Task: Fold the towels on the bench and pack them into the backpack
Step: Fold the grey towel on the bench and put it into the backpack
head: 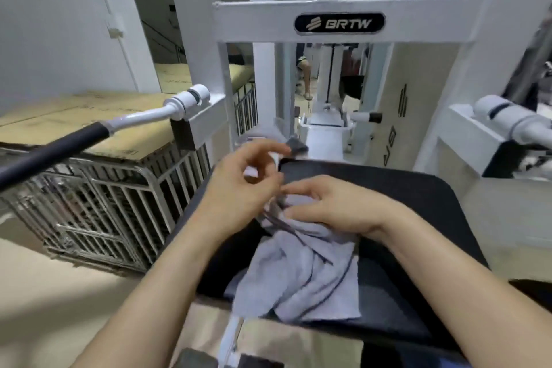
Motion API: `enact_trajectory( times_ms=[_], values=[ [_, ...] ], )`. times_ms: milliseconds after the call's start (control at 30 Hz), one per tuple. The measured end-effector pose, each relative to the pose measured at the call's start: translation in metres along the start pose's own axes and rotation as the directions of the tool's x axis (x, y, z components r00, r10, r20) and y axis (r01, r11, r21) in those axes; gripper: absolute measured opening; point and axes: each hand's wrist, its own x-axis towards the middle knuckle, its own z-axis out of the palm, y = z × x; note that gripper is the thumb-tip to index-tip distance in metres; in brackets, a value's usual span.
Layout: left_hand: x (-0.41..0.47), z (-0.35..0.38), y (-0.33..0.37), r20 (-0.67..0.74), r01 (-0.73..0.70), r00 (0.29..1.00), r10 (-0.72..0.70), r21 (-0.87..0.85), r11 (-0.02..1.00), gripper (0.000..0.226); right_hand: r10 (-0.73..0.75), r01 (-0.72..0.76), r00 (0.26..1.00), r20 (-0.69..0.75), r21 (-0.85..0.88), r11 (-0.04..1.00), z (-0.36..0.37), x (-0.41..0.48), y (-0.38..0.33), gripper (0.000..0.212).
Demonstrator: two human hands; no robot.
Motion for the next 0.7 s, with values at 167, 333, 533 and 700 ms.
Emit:
enact_trajectory(
  times_ms=[167,333,533,700],
  values=[
    [-0.059,0.026,0.044,0.528,-0.358,0.849,0.033,0.527,0.771,0.026,-0.044,0.033,0.980,0.195,0.062,0.998,0.014,-0.104,-0.002,0.021],
    [-0.119,0.029,0.087,0.567,-0.006,0.820,-0.082,0.153,0.988,0.019,-0.280,0.307,0.950,-0.138,0.571,0.761,0.017,-0.160,-0.011,0.023],
    [-0.158,0.006,0.111,0.498,0.265,0.860,-0.115,-0.243,0.933,0.027,-0.204,0.344,0.938,-0.280,0.672,0.656,0.028,-0.180,-0.032,0.029],
    [-0.152,-0.038,0.105,0.589,0.344,0.807,-0.033,-0.425,0.838,0.041,0.049,-0.055,0.998,-0.032,-0.262,0.963,0.011,-0.173,-0.057,0.016]
  ],
)
